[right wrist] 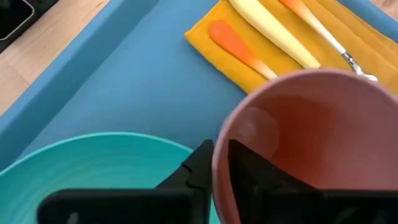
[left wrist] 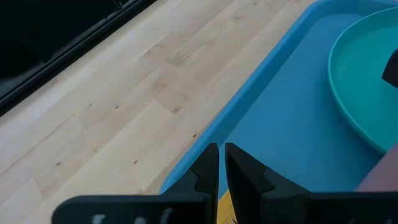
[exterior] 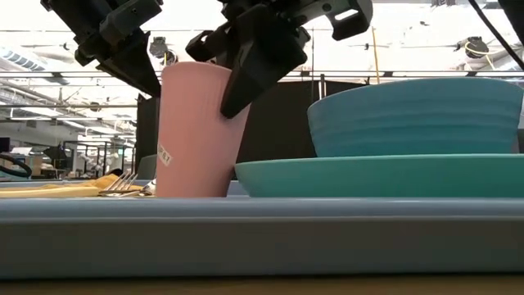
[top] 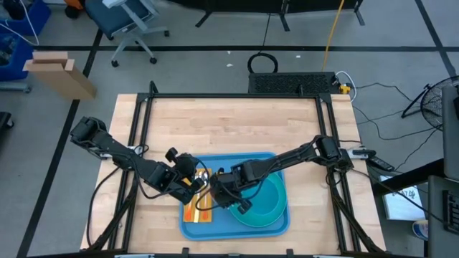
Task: Set up tray
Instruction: Adjust the pink cup, then return to Home Position
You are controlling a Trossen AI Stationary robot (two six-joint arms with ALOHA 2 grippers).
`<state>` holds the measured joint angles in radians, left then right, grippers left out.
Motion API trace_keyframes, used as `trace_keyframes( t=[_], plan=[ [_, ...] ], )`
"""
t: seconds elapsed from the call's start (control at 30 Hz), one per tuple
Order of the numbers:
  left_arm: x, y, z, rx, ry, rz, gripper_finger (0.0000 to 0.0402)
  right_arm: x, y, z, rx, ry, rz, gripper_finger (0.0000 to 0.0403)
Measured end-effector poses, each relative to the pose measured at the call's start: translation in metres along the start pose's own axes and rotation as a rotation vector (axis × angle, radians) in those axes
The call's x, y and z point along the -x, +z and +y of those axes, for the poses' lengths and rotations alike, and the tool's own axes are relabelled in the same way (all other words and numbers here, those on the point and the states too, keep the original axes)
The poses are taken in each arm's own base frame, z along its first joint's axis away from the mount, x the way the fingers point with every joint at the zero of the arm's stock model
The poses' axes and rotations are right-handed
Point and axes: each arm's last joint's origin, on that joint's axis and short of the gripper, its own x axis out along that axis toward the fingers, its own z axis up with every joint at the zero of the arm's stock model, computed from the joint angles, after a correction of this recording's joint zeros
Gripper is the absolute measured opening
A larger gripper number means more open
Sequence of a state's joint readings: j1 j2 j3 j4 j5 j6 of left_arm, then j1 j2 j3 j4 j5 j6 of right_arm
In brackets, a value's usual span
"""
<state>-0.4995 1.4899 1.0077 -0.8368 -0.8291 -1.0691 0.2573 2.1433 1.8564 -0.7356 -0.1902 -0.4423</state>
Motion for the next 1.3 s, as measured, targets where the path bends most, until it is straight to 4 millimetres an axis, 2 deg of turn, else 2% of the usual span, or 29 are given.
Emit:
trace_keyframes(
  t=[0.27,0.43,0.93,1.13,1.3],
  plan=[
    [0.0,0.0,0.0,0.004,-0.002,0.0,0.0033,0.0,0.001,-0.001,0.003,-0.009,-0.005,0.0112],
    [0.0,0.0,0.0,0.007,-0.003,0.001,0.0033,0.001,0.001,-0.001,0.006,-0.016,-0.007,0.0141],
    [0.001,-0.001,-0.003,-0.007,-0.031,0.008,0.0033,0.013,0.015,0.011,0.047,-0.051,0.016,0.0159],
    [0.001,0.0,-0.003,-0.027,-0.03,0.005,0.0033,0.037,0.029,0.021,0.102,-0.169,0.02,0.0165],
    [0.009,-0.003,-0.007,-0.11,-0.021,-0.081,0.0033,0.094,0.038,0.029,0.165,-0.379,-0.019,0.0166]
  ],
)
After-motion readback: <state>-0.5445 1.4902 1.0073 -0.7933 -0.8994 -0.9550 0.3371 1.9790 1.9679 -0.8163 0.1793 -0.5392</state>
